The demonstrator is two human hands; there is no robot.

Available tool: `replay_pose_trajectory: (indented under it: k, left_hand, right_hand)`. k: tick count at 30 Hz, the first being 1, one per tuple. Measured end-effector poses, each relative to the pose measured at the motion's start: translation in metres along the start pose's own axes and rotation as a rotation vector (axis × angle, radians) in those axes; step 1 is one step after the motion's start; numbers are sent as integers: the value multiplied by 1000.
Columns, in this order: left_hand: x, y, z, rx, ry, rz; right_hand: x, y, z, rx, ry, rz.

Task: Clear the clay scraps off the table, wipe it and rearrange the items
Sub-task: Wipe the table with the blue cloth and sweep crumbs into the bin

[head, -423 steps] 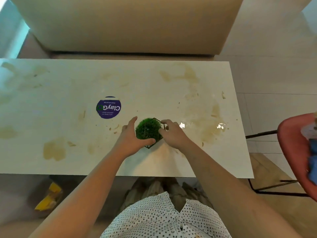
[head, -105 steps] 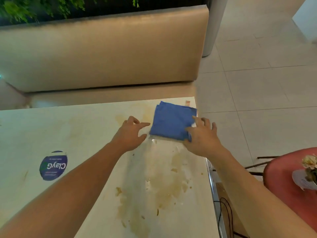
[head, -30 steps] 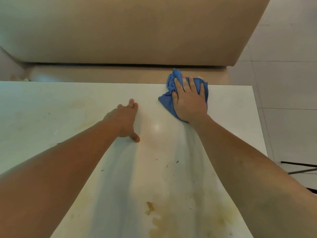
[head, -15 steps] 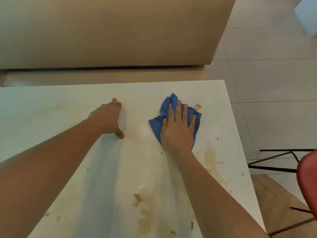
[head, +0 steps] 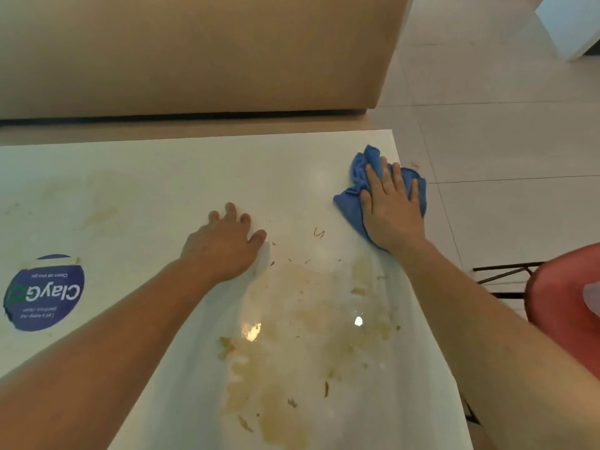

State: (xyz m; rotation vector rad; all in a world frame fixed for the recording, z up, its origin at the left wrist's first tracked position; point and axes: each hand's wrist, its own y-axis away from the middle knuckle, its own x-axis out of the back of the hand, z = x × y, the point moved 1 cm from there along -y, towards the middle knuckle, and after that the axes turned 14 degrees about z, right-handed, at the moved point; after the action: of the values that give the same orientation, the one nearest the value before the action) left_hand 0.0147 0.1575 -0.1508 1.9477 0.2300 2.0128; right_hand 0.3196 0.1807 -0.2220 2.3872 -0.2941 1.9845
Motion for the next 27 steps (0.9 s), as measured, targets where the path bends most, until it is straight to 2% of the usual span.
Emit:
replay_pose_trajectory:
  k: [4,7,9,12,16,20,23,27]
  left_hand:
    - [-2,0,5,10,-32,7]
    - [-5,-4,5,22,-40,-16]
    - [-6,-7,2,0,-41,-26]
    - [-5,-11,-3,-15,-51,-42]
    - [-7,-14,0,-24,-79,-49]
    - [-6,-14,0,-32,-73,-54]
    - [0,-14,0,-46,-62,-59]
    - [4,-17,-4,-42,-55,-42]
  right_hand:
    - [3,73,-56,-87,10,122]
    - [-9,93,-114,60,-78,82]
    - [-17,75,-130,204,-157,38]
    - [-19,19,-115,348,-196,-51]
    - [-10,-26,-56,221,-192,-27]
    - [-1,20,-15,171,-309,57]
    - [-3,65,-48,134,-346,35]
    - [-13,74,-120,258,-449,-7]
